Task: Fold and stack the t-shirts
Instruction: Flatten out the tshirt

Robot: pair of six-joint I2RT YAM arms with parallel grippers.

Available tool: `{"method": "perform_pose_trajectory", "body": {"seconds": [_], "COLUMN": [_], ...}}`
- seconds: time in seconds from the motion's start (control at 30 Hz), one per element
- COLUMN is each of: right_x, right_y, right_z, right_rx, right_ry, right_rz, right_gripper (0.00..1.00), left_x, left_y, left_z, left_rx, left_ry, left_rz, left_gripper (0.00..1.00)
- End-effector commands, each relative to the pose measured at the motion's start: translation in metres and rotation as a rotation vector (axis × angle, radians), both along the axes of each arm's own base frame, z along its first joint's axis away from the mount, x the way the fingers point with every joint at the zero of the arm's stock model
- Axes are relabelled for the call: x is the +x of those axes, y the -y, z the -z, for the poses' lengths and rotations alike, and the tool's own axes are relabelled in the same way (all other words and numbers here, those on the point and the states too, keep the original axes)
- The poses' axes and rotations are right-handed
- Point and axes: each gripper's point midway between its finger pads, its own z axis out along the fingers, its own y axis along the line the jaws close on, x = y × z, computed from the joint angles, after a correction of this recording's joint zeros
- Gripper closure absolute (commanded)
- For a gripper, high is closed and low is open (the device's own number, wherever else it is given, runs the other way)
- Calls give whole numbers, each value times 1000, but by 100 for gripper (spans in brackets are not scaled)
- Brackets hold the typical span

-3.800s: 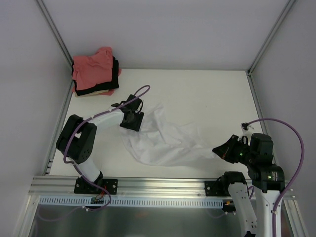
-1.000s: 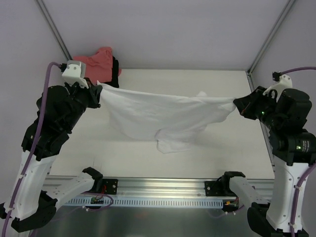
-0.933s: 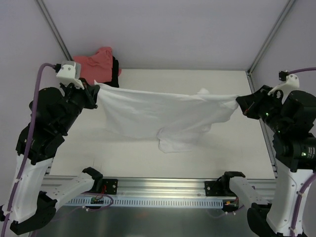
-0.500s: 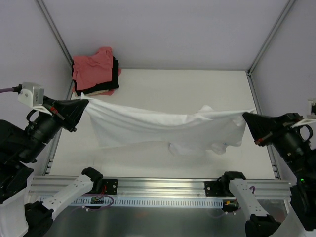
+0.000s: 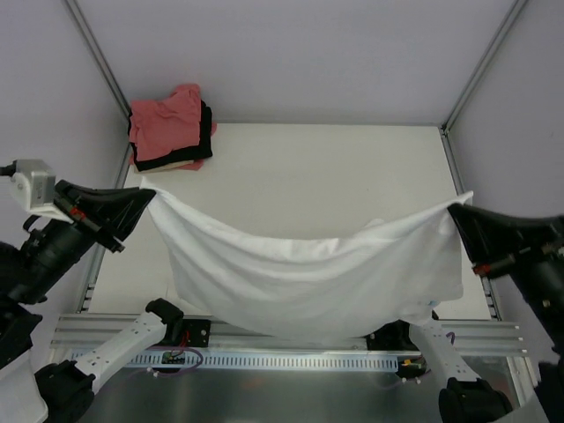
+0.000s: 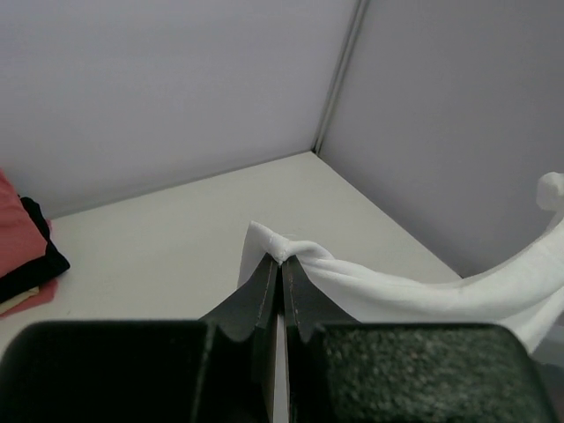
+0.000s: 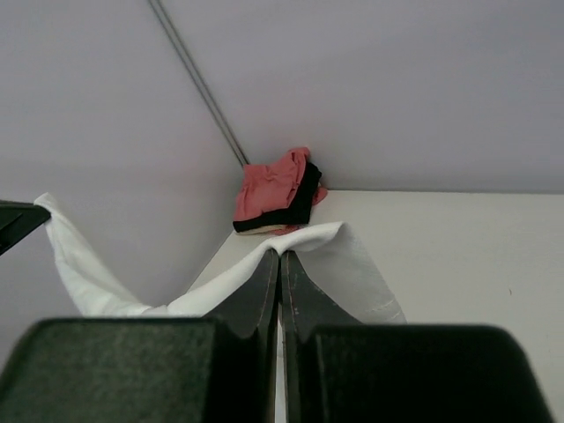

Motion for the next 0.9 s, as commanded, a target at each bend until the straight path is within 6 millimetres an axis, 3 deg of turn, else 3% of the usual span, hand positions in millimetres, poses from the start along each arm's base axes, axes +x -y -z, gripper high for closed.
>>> {"method": "perform_pose_trajectory", "body": {"seconds": [0.0,0.03,0.13,0.17,0.23,0.27,0.33,0.37,0.43,0.47,0.53,0.57,0.6,0.67,0.7,0.73,0.77,0.8,0.83,0.87], "right_x": [106,138,193,223,257,284,316,345,378,408,437,455,475,506,522,532,546,557,567,574], "right_y": [14,15,18,19,21,22,23,25,35,35,35,34,32,35,36,37,37,37,35,36], "right_z": [5,14,34,47,74,88,122,146,184,221,252,263,300,309,339,344,332,349,346,338], "right_rx": [-18,-22,-30,-34,-46,-49,-60,-63,-49,-34,-11,22,39,49,59,60,60,51,46,42], "right_ry": [-130,-189,-273,-320,-391,-423,-496,-542,-624,-700,-754,-753,-817,-779,-825,-818,-772,-783,-745,-709], "right_rz": [92,99,117,123,134,139,149,157,170,163,146,138,119,123,130,129,126,117,101,99], "right_gripper": [99,99,99,99,100,99,100,99,99,99,99,99,99,100,99,100,99,99,93,69], "left_x": [67,79,131,146,187,215,245,273,303,329,354,373,385,409,417,430,442,450,459,466], "left_y": [21,25,42,47,60,70,74,74,77,73,74,73,73,68,63,62,51,47,45,38], "left_z": [11,13,31,32,61,81,108,141,171,208,238,268,276,304,309,308,317,318,312,319], "left_rx": [95,126,210,219,279,306,323,349,338,359,349,364,367,397,418,417,457,466,467,494], "left_ry": [-64,-63,-107,-104,-167,-209,-271,-351,-415,-499,-560,-619,-613,-633,-620,-579,-566,-550,-517,-518], "left_rz": [-71,-84,-128,-140,-159,-167,-188,-204,-217,-239,-244,-254,-257,-306,-318,-332,-389,-408,-423,-462], "left_gripper": [100,100,100,100,100,100,100,100,100,100,100,100,100,100,100,100,100,100,87,59]}}
